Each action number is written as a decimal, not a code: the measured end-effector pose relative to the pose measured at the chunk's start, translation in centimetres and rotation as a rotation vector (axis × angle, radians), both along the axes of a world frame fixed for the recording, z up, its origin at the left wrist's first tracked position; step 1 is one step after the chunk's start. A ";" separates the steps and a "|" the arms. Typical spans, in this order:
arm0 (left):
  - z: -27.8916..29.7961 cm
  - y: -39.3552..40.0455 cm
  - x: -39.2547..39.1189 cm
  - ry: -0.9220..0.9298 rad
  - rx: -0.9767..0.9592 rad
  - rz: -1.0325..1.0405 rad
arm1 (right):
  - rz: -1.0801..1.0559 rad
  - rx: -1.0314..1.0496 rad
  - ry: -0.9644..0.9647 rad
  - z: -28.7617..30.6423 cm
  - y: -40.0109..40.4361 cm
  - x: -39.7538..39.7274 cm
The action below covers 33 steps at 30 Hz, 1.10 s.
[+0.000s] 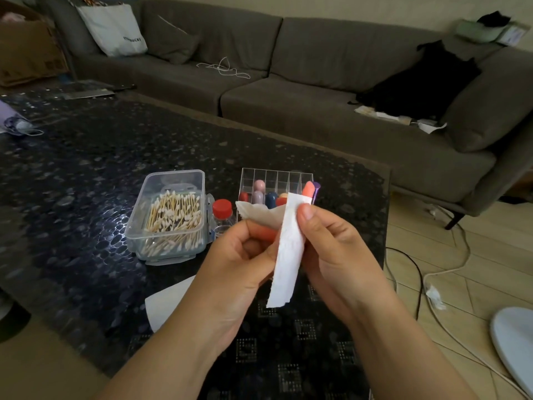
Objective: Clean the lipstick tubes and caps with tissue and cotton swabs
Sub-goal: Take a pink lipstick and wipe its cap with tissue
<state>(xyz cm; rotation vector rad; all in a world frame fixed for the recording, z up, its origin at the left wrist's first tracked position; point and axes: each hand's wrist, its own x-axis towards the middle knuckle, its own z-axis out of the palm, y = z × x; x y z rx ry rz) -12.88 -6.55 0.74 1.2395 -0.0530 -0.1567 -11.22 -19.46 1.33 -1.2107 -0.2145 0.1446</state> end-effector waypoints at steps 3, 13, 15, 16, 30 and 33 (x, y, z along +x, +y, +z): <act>-0.2 -0.1 0.0 0.018 0.002 0.032 | -0.043 -0.047 -0.017 -0.2 -0.1 0.2; -0.3 -0.4 0.0 0.012 0.057 0.123 | -0.109 -0.166 -0.041 -0.4 0.1 0.2; -0.1 -0.4 -0.1 0.084 -0.007 0.005 | -0.099 -0.129 -0.015 -0.3 0.0 0.1; 0.0 -0.4 -0.2 0.109 -0.037 -0.044 | -0.091 -0.122 -0.009 -0.2 -0.1 0.1; -0.2 -0.3 0.0 -0.045 -0.046 0.080 | -0.088 -0.151 -0.065 -0.6 0.0 0.0; -0.3 -0.4 -0.1 0.039 -0.079 0.003 | -0.088 -0.132 -0.068 -0.3 -0.3 0.0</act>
